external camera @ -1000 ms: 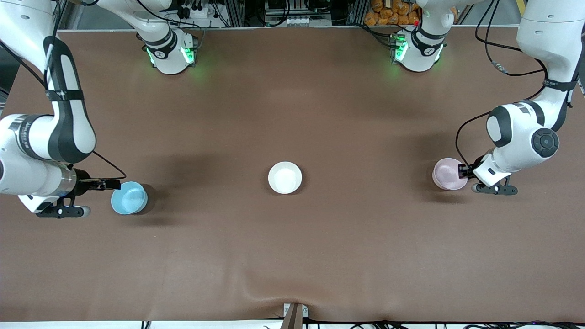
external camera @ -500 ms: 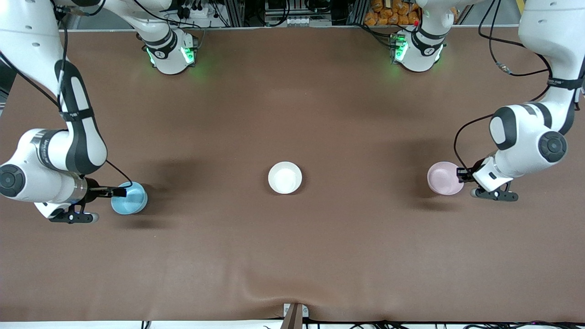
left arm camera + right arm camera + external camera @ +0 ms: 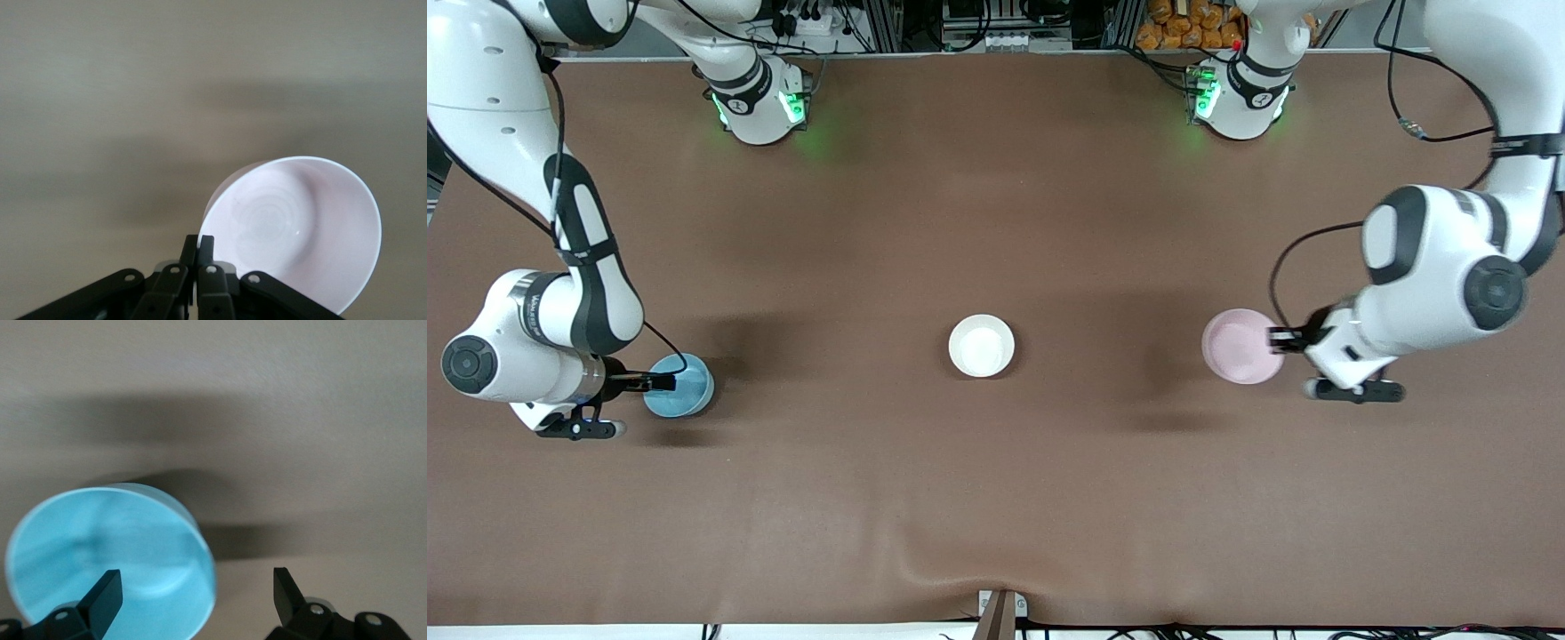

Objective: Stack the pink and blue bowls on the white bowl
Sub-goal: 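Carry the pink bowl into the white bowl with the left gripper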

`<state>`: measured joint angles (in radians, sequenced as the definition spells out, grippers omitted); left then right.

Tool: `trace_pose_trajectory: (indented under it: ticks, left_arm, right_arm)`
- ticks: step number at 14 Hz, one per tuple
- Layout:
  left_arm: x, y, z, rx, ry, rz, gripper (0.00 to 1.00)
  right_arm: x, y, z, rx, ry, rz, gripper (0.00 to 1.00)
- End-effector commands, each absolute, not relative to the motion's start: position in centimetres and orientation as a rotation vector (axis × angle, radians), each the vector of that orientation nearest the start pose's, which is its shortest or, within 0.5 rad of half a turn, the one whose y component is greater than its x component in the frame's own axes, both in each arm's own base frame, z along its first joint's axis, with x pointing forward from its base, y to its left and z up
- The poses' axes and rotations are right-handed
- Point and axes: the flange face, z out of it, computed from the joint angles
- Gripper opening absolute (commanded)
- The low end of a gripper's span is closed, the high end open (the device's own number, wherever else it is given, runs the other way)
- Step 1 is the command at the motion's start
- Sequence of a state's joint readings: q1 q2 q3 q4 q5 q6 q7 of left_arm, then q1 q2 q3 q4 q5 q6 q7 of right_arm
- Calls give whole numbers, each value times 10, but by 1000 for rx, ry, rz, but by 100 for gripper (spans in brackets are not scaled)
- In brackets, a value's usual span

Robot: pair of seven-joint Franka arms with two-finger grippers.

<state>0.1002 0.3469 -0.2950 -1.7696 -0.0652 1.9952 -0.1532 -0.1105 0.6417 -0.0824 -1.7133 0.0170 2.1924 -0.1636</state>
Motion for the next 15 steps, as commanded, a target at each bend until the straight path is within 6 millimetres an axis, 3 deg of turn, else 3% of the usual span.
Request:
trace_pose_trajectory:
  ticks: [1,3,6,9,11,15]
  left_arm:
    - [616,-180,385,-3272,-117,211,0]
    - [605,-232,392,-3266,-193,211,0]
    - [590,-303,392,-3274,-246,236,0]
    - [565,-366,377,-3273,-226,262,0]
    - [569,-385,364,-3294,-255,250,0]
    - [564,-443,334,-3355,-227,205,0]
  right_arm:
    - [646,-124,203,-3131,20,247,100]
    - [645,-124,199,-3129,20,259,99]
    - [646,-122,199,-3129,15,259,4]
    - [646,-121,199,-3128,15,258,0]
    - [646,-119,199,-3128,10,258,0]
    - [652,-115,206,-3120,6,228,0]
